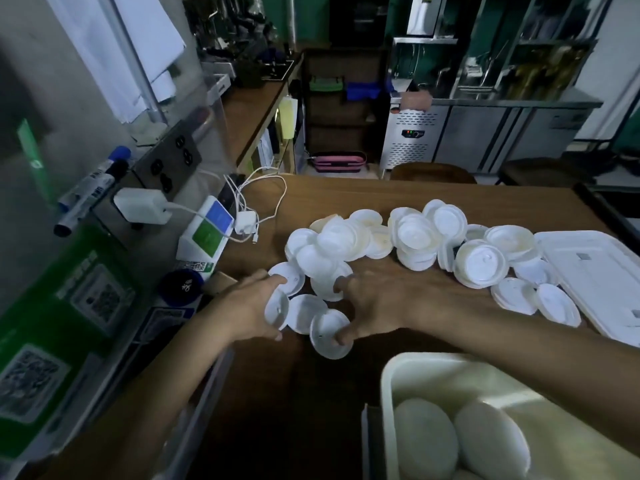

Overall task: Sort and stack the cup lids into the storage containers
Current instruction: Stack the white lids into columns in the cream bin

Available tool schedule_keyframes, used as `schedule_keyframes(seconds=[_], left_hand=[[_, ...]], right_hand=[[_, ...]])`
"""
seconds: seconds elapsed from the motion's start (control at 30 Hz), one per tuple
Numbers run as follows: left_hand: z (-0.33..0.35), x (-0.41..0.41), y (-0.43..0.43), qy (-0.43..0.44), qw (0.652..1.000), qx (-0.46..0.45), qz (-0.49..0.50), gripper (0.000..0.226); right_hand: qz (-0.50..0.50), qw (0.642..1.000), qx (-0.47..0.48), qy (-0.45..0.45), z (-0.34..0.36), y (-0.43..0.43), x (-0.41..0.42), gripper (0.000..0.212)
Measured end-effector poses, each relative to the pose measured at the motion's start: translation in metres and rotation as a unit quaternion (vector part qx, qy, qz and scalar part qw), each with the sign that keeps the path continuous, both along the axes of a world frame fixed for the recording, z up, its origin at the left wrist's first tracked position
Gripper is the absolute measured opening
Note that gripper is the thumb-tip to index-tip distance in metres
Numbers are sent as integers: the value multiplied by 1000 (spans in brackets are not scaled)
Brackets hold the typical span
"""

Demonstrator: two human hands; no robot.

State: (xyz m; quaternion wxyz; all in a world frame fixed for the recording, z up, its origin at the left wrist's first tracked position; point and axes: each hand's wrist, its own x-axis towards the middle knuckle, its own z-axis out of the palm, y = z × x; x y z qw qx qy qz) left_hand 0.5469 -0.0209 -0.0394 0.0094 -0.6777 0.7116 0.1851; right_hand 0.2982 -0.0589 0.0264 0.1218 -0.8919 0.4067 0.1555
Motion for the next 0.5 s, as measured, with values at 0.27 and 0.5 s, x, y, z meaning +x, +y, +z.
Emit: schedule_keyframes(seconds=[0.27,0.5], left_hand=[[-17,17,-13,-1,998,7,-63,94],[-7,23,-15,10,997,14,-69,86]], right_hand=[[-60,995,49,64,-23,0,41,113],[-40,995,41,85,-46,1,49,115]])
